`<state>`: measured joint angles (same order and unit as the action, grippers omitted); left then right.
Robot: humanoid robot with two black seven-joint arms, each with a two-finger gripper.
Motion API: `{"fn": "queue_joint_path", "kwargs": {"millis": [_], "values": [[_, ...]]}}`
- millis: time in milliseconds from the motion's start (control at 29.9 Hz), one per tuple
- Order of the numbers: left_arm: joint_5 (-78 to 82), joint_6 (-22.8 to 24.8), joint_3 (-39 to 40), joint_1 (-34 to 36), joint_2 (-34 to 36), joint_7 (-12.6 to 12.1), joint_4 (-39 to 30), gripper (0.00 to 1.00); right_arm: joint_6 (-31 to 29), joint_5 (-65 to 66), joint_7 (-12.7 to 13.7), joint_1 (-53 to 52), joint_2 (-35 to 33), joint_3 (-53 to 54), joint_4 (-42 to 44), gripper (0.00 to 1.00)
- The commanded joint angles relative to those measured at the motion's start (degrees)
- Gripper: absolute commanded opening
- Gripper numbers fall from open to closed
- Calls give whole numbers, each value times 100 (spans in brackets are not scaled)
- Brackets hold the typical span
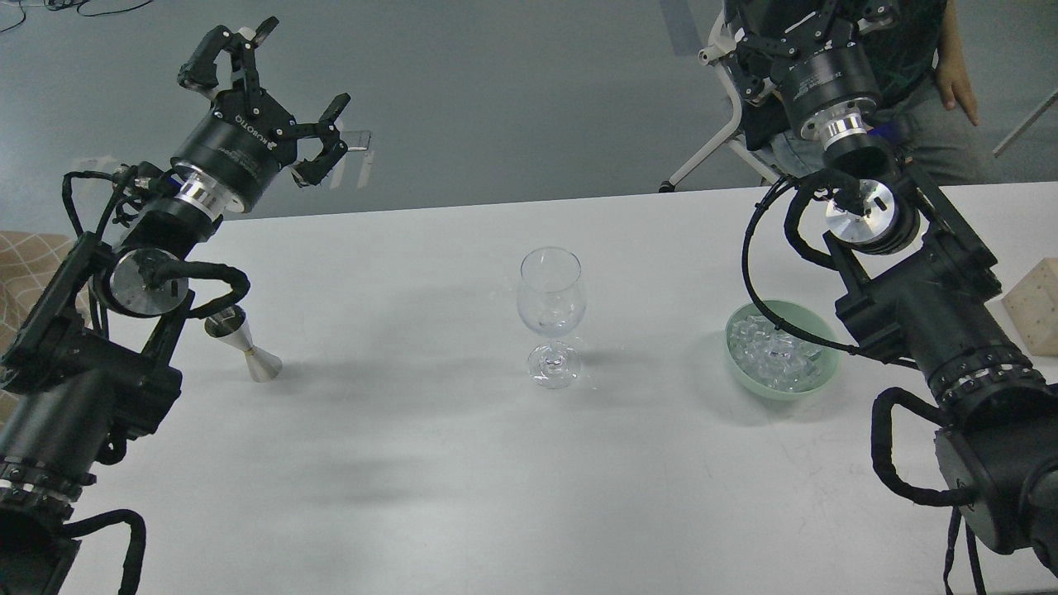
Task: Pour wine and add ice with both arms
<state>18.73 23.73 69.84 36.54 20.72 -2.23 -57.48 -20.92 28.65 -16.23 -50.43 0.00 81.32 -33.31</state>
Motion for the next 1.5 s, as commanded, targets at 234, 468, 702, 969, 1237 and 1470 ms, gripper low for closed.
{"fn": "queue_joint_path", "kwargs": {"millis": [234, 468, 702, 969, 1237, 1470], "values": [[0, 9, 3, -77, 37, -40, 183, 98, 0, -9, 15, 42, 0, -72, 0, 100], [-212, -52, 223, 98, 99, -40, 904, 98, 18, 0, 6, 7, 0, -81, 61, 100], [-212, -114, 231, 239, 134, -5, 1019, 98, 18, -18, -3, -37, 0, -81, 237, 100], [-220, -184, 249, 274, 125, 39, 1010, 98, -26, -9, -11, -98, 0, -370, 237, 100], [-247, -132, 214, 213, 81, 39, 975, 98, 0, 0, -29, -98, 0, -415, 228, 100], [-247, -132, 223, 204, 64, 48, 931, 98, 0, -9, -20, -107, 0, -415, 228, 100]]}}
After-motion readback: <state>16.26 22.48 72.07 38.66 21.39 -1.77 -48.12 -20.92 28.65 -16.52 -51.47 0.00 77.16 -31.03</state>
